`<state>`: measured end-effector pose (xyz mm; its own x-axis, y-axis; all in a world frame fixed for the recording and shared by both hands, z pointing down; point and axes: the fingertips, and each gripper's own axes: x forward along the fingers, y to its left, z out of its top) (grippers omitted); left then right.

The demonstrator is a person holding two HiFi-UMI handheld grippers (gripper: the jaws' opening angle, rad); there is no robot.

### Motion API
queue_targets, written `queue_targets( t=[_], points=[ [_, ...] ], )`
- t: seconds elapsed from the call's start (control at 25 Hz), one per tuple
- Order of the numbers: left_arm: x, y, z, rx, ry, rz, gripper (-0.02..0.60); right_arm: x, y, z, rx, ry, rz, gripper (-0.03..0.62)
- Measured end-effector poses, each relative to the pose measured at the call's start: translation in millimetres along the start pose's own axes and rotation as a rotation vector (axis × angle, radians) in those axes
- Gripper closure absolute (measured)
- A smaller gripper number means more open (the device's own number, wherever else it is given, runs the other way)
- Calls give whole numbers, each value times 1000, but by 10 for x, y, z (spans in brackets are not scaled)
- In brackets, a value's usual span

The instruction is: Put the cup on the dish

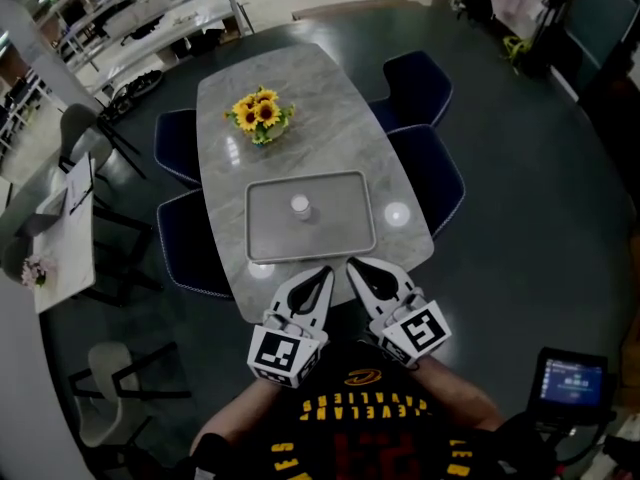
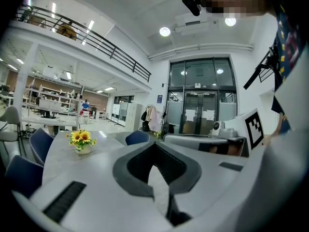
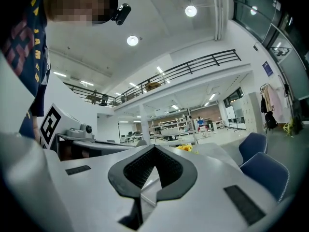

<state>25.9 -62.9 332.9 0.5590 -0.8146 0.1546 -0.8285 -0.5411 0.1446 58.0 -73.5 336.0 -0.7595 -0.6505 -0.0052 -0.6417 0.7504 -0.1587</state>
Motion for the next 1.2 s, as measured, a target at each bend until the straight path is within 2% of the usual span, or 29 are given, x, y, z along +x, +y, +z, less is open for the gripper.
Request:
queue_targets(
  t=[0.36,1.2],
  points=[
    [-139,-227,36,84,-44,7,580,-244,96,162,-75,-51,-12,588],
    [-163,-452,-67,89,-43,27,580,-489,68,69,-94,-47,-4,588]
  ],
)
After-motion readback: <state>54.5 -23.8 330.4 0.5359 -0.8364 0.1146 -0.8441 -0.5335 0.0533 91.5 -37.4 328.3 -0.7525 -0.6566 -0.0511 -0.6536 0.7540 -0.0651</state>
